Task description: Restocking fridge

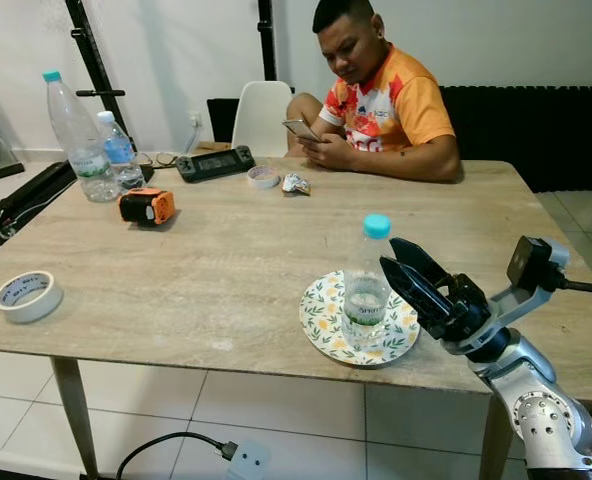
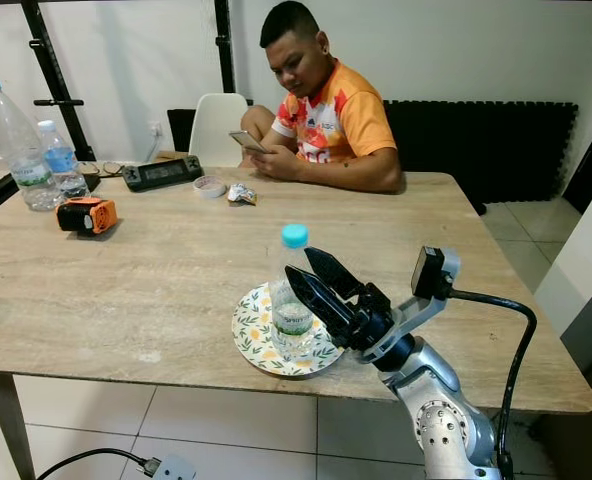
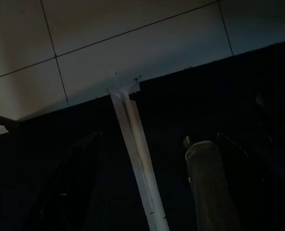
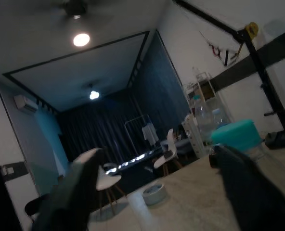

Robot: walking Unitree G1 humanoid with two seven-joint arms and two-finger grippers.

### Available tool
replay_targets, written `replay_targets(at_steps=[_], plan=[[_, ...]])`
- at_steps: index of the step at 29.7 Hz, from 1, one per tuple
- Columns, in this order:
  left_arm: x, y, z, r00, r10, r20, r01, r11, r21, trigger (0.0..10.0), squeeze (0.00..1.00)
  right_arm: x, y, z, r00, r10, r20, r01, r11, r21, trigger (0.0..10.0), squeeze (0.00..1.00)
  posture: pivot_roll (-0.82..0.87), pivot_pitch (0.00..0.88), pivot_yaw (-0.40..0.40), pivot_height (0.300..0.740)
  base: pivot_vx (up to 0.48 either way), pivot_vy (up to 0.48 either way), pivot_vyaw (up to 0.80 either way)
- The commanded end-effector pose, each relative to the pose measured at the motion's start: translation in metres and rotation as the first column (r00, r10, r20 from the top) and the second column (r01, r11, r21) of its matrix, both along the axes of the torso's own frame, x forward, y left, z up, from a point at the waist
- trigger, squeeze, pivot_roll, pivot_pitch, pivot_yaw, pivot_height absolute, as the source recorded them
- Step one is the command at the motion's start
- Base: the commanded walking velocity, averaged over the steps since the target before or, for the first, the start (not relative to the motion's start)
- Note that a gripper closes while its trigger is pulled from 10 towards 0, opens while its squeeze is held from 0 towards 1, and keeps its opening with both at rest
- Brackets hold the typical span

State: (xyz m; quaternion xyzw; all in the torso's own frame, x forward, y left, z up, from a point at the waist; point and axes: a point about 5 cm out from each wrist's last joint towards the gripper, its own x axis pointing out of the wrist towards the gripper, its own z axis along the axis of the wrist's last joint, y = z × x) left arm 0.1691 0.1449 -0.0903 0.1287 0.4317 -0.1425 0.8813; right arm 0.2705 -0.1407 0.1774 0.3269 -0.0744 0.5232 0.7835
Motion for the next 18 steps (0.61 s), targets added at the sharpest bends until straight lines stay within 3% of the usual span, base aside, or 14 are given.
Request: replay_targets(at_steps=[1, 8, 14, 18], plan=[[-0.001, -0.001, 0.000, 1.000, -0.016, -0.005, 0.016, 1.000, 0.007, 10.0, 0.00, -0.004, 0.000, 0.002, 1.000, 0.019, 0.004, -0.019, 1.000, -0.006, 10.0, 1.00, -0.02, 0.020, 0.002, 0.734, 0.000, 0.000, 0.00], [0.000, 0.000, 0.000, 1.000, -0.020, -0.005, 0.021, 1.000, 0.009, 10.0, 0.00, 0.007, -0.002, -0.003, 0.995, -0.093, 0.032, 0.096, 0.986, -0.136, 10.0, 1.00, -0.02, 0.018, 0.005, 0.734, 0.000, 0.000, 0.00], [0.000, 0.000, 0.000, 1.000, -0.024, -0.004, 0.024, 1.000, 0.013, 10.0, 0.00, 0.017, -0.007, -0.001, 0.982, -0.178, 0.056, 0.185, 0.967, -0.174, 10.0, 1.00, -0.02, 0.018, 0.005, 0.734, 0.000, 0.000, 0.00], [-0.001, 0.000, 0.000, 1.000, -0.024, -0.006, 0.024, 1.000, 0.013, 10.0, 0.00, 0.017, -0.005, 0.001, 0.984, -0.160, 0.077, 0.173, 0.962, -0.213, 10.0, 1.00, -0.02, 0.019, 0.005, 0.734, 0.000, 0.000, 0.00]])
